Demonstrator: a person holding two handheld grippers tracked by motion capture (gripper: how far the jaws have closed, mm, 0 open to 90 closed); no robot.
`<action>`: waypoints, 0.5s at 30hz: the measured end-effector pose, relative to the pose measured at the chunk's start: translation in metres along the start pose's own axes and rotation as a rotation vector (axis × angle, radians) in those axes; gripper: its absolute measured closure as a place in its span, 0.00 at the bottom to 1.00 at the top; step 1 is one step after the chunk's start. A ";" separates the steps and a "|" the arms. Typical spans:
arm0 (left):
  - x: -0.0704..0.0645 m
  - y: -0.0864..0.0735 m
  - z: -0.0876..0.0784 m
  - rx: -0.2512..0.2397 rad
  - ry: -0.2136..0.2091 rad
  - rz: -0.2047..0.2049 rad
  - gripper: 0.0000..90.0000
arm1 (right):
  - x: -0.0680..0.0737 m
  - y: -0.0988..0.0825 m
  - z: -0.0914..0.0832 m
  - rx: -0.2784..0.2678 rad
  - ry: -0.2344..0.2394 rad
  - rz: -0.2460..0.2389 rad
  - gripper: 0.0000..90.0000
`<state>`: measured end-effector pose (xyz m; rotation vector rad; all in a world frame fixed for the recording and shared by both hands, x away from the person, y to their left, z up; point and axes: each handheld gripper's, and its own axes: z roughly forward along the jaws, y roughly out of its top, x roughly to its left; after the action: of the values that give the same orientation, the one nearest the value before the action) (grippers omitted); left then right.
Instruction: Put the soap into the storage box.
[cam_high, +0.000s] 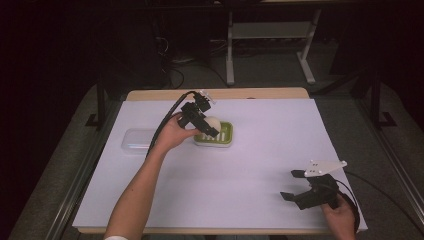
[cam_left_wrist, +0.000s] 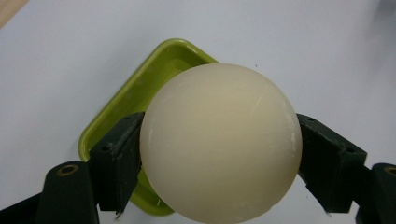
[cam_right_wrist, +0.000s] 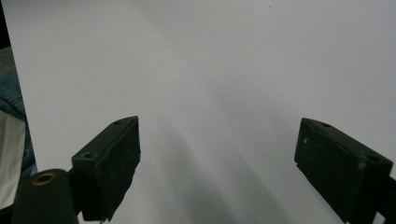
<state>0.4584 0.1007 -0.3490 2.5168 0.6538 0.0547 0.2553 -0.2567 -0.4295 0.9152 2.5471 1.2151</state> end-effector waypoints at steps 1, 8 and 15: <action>0.000 0.001 0.002 -0.001 0.000 0.001 0.25 | 0.000 0.000 0.000 -0.002 0.000 -0.004 0.15; 0.002 0.004 0.013 0.007 -0.005 -0.013 0.25 | -0.001 -0.001 -0.002 -0.008 -0.001 0.001 0.15; 0.011 0.002 0.020 0.000 0.016 -0.046 0.25 | -0.001 -0.001 -0.002 -0.011 -0.008 -0.001 0.15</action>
<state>0.4721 0.0942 -0.3662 2.5027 0.7172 0.0578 0.2548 -0.2593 -0.4288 0.9136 2.5321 1.2221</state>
